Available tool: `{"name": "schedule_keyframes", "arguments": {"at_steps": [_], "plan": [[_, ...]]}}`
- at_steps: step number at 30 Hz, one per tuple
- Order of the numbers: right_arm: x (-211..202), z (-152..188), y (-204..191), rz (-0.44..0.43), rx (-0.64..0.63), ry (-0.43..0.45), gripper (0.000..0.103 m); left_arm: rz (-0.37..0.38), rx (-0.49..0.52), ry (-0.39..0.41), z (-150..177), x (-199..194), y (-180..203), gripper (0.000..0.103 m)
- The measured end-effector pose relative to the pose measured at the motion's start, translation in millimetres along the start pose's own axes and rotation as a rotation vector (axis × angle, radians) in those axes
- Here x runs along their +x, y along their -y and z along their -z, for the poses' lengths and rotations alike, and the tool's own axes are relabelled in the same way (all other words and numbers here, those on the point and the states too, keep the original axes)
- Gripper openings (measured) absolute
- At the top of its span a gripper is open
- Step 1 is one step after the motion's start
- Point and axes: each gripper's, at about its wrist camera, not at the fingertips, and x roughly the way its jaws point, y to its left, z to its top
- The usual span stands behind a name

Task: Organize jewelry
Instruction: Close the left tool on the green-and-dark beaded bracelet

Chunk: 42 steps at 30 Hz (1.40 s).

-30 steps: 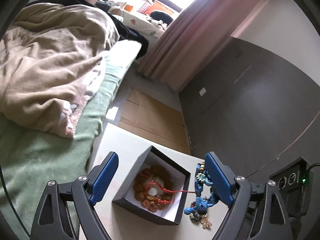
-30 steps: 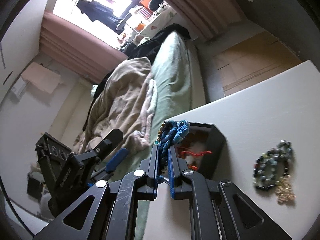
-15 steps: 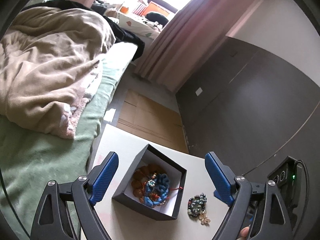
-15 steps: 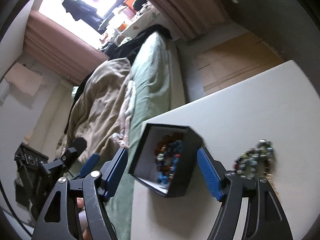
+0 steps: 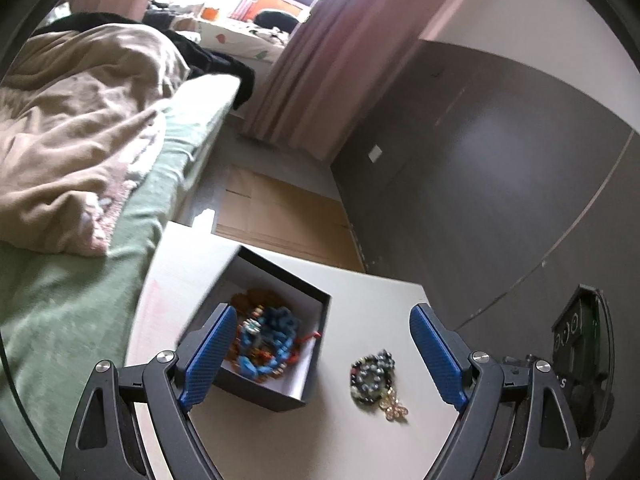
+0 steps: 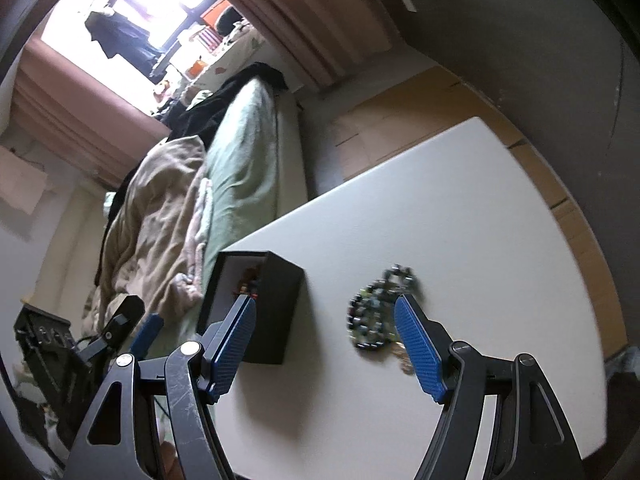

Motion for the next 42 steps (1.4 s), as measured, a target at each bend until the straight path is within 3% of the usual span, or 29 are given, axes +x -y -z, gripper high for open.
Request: {"name": "schedule_keyframes", "arguments": {"at_steps": [12, 20, 25, 31, 36, 42], "plan": [[-23, 1, 39, 0.070, 0.041, 0.001, 0.072, 0.044, 0.118, -0.063, 27, 26, 47, 0.088], [-36, -4, 64, 0.087, 0.083, 0.002, 0.072, 0.054, 0.156, -0.107, 36, 45, 60, 0.078], [-41, -6, 74, 0.093, 0.106, 0.000, 0.072, 0.034, 0.208, -0.123, 43, 58, 73, 0.077], [-39, -11, 83, 0.103, 0.135, -0.010, 0.072, 0.034, 0.242, -0.175, 54, 78, 83, 0.062], [-38, -15, 88, 0.111, 0.143, -0.009, 0.072, 0.004, 0.264, -0.222, 61, 98, 84, 0.058], [-32, -21, 91, 0.107, 0.156, -0.019, 0.072, -0.019, 0.282, -0.270, 69, 120, 85, 0.045]]}}
